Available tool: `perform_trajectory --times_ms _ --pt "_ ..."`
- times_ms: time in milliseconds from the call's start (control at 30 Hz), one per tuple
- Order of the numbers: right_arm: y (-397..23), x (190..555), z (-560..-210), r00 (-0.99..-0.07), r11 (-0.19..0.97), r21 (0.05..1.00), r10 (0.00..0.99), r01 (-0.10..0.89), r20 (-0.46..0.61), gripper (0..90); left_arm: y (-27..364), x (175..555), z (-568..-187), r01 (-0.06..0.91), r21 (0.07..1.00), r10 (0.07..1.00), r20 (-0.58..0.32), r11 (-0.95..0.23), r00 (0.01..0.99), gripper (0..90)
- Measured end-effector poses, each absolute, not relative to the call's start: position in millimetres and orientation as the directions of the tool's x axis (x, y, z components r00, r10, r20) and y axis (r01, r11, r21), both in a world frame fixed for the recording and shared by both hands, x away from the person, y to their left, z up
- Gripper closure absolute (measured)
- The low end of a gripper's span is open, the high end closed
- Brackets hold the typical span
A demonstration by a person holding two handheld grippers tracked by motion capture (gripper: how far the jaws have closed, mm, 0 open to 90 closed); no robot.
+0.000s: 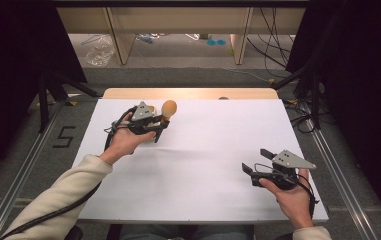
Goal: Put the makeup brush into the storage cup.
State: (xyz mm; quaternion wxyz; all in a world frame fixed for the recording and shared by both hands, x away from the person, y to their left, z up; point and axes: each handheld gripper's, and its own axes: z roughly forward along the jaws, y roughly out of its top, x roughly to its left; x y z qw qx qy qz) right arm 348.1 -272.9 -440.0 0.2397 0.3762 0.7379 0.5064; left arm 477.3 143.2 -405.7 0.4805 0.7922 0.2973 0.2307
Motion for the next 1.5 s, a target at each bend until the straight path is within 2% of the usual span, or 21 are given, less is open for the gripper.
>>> perform_trajectory --times_ms 733,767,833,867,1000,1500 --pt "-272.5 349.6 -441.4 -0.604 0.194 0.934 0.796 0.299 0.029 16.1 147.0 476.6 -401.8 0.227 0.919 0.706 0.074 -0.322 0.704 66.8" --pt "-274.4 348.2 -439.7 -0.601 0.219 0.923 0.799 0.316 0.016 16.1 146.8 476.4 -401.5 0.224 0.919 0.706 0.076 -0.323 0.704 66.8" --pt "-273.6 350.6 -441.5 -0.601 0.204 0.939 0.799 0.278 0.004 16.1 146.7 475.9 -400.9 0.223 0.921 0.706 0.074 -0.319 0.704 66.8" --pt "-272.6 349.5 -441.4 -0.604 0.191 0.935 0.796 0.299 0.031 16.1 147.1 476.0 -400.3 0.221 0.921 0.705 0.077 -0.322 0.705 66.8" --pt "-274.4 348.4 -439.8 -0.601 0.220 0.924 0.799 0.313 0.013 16.1 148.5 475.8 -399.5 0.213 0.923 0.708 0.083 -0.319 0.702 66.8" --pt "-273.8 349.4 -441.1 -0.601 0.204 0.930 0.799 0.304 0.021 16.2 152.0 475.1 -397.4 0.196 0.937 0.719 0.077 -0.289 0.690 66.8"
